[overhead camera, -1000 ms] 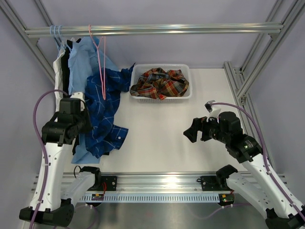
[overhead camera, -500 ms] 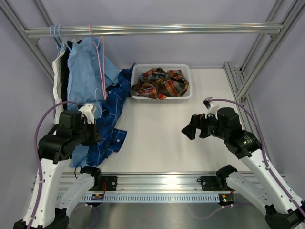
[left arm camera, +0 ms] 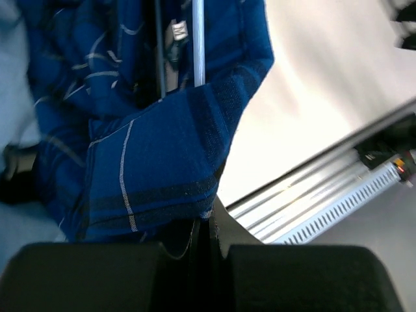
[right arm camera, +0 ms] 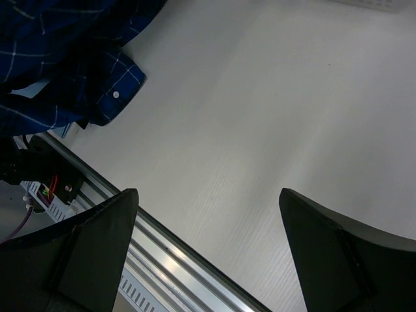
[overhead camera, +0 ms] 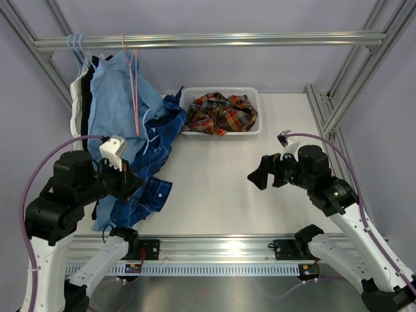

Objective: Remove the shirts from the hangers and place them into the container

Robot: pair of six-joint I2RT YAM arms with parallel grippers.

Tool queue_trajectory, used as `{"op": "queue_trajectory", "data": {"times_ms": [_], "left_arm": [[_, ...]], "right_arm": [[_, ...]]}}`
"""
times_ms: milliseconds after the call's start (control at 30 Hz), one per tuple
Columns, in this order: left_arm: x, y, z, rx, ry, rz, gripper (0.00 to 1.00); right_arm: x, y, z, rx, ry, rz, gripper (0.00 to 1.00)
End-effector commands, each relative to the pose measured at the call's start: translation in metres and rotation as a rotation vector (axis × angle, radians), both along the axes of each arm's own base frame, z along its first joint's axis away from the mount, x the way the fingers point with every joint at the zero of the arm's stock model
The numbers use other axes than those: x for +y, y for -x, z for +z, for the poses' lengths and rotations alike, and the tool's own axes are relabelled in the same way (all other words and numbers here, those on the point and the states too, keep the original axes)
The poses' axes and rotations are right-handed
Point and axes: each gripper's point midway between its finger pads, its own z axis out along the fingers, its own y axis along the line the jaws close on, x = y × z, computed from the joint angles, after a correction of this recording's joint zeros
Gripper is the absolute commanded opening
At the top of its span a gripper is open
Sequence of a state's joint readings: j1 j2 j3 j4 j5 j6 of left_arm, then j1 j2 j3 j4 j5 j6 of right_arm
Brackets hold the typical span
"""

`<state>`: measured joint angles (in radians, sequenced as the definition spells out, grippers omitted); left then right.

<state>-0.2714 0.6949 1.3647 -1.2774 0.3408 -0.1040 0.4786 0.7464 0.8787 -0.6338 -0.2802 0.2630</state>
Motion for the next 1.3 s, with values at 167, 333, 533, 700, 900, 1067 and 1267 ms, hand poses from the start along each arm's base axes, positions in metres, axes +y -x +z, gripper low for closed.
{"op": "queue_trajectory", "data": {"times_ms": [167,333,533,700,900,1067,1267], "left_arm": [[-0.047,0.017,0.12,-0.352,0.104,-0.411,0.0],[-0.06,0.005,0.189,-0.527,0.16,-0.457,0.0],[-0.076,0.014,0.26,-0.728,0.26,-0.577,0.0],[-0.078,0.038,0.299,-0.861,0.338,-0.629,0.0],[-0.087,0.03,0.308,-0.879,0.393,-0.67,0.01],[-0.111,-0.028,0.237,-0.63,0.367,-0.693,0.02],[-0.154,-0.072,0.137,-0.425,0.28,-0.669,0.0]], "right_arm": [[-0.006,-0.003,0.047,-0.15,-0.025,-0.006,1.0],[-0.014,0.0,0.07,-0.228,-0.042,-0.039,0.99],[-0.032,0.002,0.111,-0.374,-0.054,-0.105,1.0],[-0.042,0.005,0.13,-0.442,-0.069,-0.148,1.0],[-0.061,0.012,0.15,-0.545,-0.106,-0.231,1.0],[-0.067,0.018,0.16,-0.588,-0.089,-0.232,0.99],[-0.058,0.019,0.152,-0.553,-0.019,-0.149,1.0]]}}
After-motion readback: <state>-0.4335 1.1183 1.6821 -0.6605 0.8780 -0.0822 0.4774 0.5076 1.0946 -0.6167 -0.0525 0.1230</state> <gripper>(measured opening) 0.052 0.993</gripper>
